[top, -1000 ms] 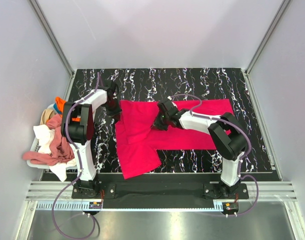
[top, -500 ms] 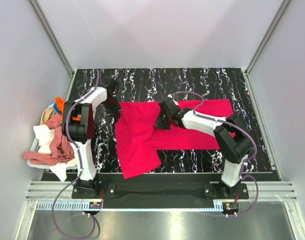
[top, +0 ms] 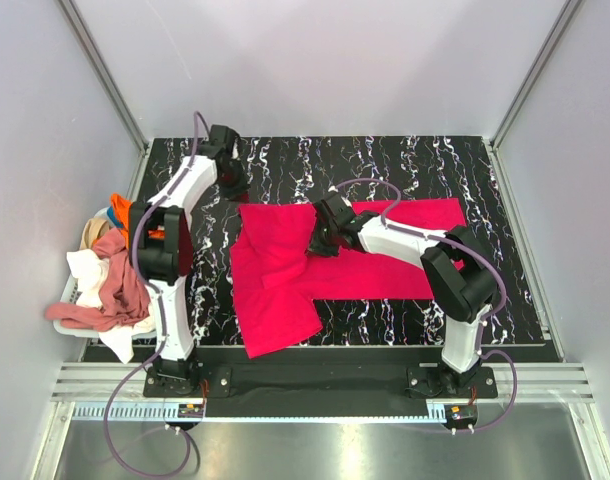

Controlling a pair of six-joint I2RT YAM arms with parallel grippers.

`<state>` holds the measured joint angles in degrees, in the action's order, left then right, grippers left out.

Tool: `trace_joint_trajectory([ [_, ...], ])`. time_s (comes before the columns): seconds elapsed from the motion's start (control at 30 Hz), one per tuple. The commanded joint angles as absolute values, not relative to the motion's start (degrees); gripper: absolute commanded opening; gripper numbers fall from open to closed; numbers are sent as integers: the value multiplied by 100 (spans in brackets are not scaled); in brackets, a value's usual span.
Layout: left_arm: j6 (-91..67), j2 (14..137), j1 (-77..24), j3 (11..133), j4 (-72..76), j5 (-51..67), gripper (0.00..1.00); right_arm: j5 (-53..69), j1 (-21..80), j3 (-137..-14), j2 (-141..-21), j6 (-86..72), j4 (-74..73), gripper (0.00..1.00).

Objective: Fold and stack the t-shirts
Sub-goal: Fold the tshirt

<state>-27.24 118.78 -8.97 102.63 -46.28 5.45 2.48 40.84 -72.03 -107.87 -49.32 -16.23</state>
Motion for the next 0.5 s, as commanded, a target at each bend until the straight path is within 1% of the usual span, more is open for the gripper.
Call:
trace_joint_trajectory([
  [0.0,-2646,12557,-932,10327,-4500,678,6,185,4131,-7453,-10802,-4808,-1635,7],
  [0.07,-2628,12761,-923,10494,-4517,223,6,176,4131,-7462,-10741,-4729,-1748,12],
  [0.1,-2628,12901,-871,10555,-4544,107,6,150,4131,-7479,-10705,-4702,-1819,20],
  [0.2,-2637,12990,-748,10915,-4693,-254,8,53,4131,-7506,-10495,-4632,-1986,36],
  [0.3,-2628,12763,-756,11293,-4877,-448,11,35,4131,-7418,-10319,-4632,-2048,36],
  [0.33,-2637,12649,-747,11346,-4904,-431,16,-104,4131,-7348,-10284,-4641,-2065,33],
  [0.4,-2698,12168,-791,11224,-4922,-387,20,-236,4131,-7208,-10248,-4719,-2074,31],
  [0.47,-2681,11806,-913,10847,-4922,-500,24,-299,4131,-7163,-10248,-4764,-2065,30],
])
